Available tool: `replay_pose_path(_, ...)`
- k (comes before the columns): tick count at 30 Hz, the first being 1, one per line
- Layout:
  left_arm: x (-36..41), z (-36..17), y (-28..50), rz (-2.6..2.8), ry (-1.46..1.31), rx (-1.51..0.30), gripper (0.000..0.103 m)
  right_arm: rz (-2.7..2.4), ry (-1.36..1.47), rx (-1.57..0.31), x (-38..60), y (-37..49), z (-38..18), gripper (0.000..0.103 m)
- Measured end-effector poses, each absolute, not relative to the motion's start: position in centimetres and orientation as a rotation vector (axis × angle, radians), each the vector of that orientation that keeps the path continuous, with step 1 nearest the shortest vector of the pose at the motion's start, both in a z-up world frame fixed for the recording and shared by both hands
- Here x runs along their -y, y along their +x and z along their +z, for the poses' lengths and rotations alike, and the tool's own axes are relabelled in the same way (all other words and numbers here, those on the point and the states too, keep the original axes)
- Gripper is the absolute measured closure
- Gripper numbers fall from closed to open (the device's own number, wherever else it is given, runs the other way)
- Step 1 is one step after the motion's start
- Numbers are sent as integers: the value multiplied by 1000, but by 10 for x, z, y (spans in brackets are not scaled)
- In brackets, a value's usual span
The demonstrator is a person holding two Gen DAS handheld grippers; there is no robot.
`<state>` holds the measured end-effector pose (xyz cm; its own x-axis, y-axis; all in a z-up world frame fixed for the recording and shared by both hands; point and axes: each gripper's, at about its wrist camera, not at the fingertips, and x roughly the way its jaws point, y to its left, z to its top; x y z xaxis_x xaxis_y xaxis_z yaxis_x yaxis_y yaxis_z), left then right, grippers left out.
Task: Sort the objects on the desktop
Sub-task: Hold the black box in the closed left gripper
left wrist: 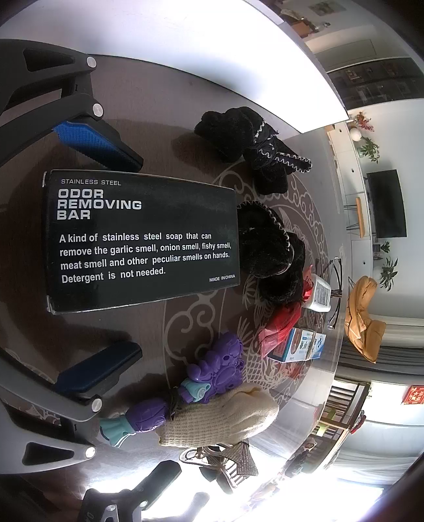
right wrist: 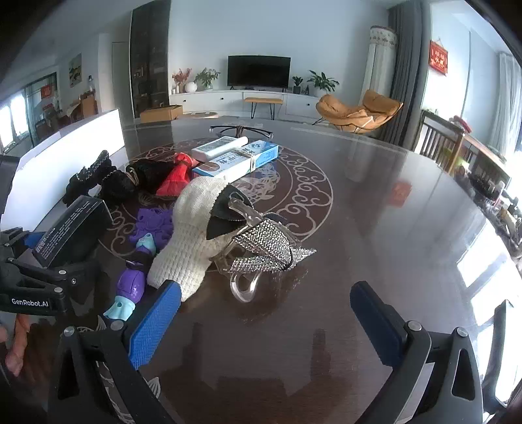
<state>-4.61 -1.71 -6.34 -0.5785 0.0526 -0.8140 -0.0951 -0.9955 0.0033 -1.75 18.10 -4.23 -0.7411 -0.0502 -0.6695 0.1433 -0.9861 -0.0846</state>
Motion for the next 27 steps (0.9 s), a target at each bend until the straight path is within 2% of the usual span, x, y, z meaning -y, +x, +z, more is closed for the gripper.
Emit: replay_pose_path(27,16,-64,-47,2719,-1398,-69,0,-2852,1066,-217,-182,-16,-42,0)
